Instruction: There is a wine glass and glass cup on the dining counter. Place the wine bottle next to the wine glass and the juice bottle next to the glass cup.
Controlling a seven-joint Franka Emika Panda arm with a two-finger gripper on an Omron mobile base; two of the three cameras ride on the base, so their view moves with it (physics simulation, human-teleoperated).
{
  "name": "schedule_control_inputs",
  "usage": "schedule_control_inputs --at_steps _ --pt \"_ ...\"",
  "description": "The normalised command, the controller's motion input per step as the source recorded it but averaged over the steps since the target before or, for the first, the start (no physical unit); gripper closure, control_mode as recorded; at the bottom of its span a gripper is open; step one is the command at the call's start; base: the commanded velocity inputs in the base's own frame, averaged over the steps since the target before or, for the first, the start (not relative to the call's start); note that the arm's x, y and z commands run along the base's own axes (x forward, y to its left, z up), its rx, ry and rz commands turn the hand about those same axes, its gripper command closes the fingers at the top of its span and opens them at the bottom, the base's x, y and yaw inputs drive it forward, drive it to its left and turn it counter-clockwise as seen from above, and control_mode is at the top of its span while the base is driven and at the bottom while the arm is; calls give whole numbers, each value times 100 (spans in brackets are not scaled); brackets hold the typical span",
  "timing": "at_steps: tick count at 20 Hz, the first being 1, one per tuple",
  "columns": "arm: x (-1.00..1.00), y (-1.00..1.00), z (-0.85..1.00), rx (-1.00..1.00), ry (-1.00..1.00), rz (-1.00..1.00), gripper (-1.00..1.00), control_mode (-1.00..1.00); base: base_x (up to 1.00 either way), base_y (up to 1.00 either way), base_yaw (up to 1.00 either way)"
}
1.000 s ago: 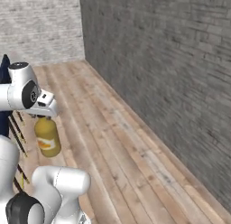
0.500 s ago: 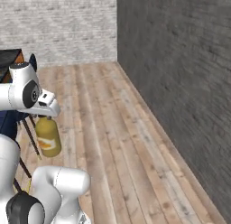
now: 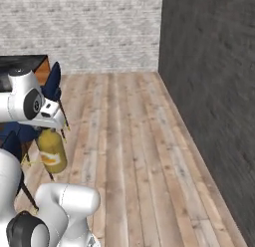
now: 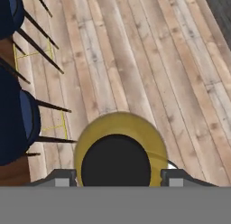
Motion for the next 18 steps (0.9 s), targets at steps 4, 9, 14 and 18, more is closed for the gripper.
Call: schedule_control_inputs --at_steps 4,9,14,18 --pt "0 0 0 0 0 0 100 100 77 -21 24" --pt "0 0 0 0 0 0 100 100 78 -25 17" --pt "0 0 0 0 0 0 100 100 78 -25 15" --pt "0 0 0 0 0 0 100 100 77 -24 18"
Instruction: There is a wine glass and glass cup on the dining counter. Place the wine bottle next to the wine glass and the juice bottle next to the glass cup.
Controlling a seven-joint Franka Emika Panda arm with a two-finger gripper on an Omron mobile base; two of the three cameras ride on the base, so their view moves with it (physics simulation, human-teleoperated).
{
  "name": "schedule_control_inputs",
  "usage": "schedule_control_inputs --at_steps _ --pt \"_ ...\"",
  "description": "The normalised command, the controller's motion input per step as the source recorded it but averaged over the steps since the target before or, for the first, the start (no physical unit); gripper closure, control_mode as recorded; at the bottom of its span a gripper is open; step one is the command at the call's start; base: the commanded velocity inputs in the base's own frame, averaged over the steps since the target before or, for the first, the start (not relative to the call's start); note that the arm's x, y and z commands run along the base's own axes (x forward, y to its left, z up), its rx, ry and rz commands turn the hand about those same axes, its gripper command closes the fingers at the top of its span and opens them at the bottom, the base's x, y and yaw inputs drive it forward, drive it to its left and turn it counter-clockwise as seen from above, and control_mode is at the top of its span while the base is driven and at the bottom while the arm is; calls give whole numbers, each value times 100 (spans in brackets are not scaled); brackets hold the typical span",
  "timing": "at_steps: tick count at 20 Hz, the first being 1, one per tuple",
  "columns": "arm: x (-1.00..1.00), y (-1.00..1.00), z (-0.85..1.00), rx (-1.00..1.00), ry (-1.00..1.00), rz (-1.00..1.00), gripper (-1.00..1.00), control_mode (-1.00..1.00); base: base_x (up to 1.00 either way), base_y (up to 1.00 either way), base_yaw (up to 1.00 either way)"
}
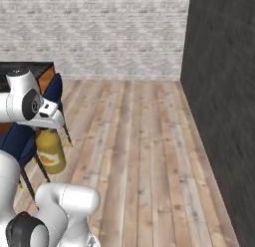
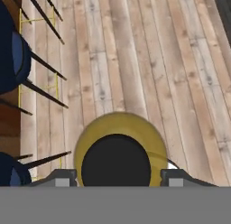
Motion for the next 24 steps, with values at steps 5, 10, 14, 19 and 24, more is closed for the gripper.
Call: schedule_control_inputs --at_steps 5,10,14,19,24 --pt "0 0 0 0 0 0 100 100 77 -22 21" --pt "0 0 0 0 0 0 100 100 75 -19 25" --pt "0 0 0 0 0 0 100 100 73 -16 32" --pt "0 0 0 0 0 0 100 100 70 -15 38" --pt "0 0 0 0 0 0 100 100 60 -28 31"
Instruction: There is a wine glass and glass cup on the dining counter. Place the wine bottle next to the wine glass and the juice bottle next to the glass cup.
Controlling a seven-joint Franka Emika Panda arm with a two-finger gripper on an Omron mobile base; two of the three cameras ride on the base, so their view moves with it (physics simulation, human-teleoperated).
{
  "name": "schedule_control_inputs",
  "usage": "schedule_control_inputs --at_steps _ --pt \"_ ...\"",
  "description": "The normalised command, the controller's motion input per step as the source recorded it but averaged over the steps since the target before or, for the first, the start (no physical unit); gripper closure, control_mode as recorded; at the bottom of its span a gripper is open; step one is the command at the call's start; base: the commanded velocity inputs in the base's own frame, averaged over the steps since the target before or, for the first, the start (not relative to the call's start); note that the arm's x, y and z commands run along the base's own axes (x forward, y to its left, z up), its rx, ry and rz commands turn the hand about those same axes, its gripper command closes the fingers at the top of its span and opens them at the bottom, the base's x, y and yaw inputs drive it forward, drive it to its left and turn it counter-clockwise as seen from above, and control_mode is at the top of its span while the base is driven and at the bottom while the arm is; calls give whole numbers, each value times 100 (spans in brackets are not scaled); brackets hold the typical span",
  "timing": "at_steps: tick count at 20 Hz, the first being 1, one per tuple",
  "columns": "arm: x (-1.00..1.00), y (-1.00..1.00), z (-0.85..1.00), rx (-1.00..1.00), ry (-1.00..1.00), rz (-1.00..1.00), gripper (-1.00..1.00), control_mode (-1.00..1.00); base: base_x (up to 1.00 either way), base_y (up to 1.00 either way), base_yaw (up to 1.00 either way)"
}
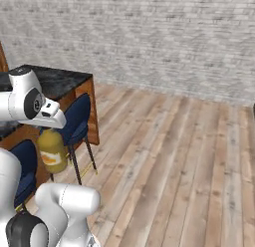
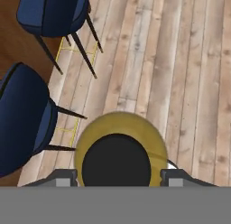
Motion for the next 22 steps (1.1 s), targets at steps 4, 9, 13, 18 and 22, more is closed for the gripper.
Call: schedule_control_inputs --at_steps 4,9,13,18,22 --pt "0 0 0 0 0 0 100 100 54 -30 33" --pt "0 0 0 0 0 0 100 100 46 -27 41" --pt "0 0 0 0 0 0 100 100 39 -18 57" --pt "0 0 0 0 0 0 100 100 36 -19 59" --pt "0 0 0 0 0 0 100 100 40 -36 34"
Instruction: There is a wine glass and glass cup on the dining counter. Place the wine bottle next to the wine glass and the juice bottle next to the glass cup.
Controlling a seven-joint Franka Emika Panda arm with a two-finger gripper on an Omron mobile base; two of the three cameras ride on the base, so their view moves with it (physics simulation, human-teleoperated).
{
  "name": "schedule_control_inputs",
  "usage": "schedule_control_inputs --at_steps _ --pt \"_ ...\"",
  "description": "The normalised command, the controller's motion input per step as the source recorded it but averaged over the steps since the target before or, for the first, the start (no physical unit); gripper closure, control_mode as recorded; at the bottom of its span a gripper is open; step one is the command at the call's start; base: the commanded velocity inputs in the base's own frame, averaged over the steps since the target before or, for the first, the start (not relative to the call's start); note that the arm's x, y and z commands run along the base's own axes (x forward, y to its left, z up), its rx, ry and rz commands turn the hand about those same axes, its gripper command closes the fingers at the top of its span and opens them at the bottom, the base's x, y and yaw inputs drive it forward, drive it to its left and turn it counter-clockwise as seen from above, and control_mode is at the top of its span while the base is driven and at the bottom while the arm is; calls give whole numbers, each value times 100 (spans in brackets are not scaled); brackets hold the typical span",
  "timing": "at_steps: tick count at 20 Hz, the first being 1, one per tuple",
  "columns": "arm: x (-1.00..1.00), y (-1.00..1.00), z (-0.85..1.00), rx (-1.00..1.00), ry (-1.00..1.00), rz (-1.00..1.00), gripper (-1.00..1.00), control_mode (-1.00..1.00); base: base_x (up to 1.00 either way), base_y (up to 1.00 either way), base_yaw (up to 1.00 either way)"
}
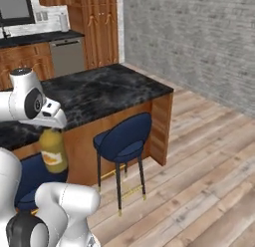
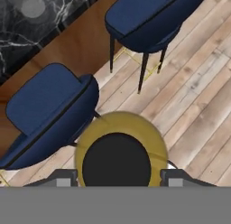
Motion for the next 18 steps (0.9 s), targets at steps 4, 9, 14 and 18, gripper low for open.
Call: schedule_control_inputs --at_steps 4,9,14,18 --pt "0 0 0 0 0 0 100 100 38 -47 21" --pt "0 0 0 0 0 0 100 100 38 -48 19" --pt "0 0 0 0 0 0 100 100 60 -22 33" --pt "0 0 0 0 0 0 100 100 63 -8 50"
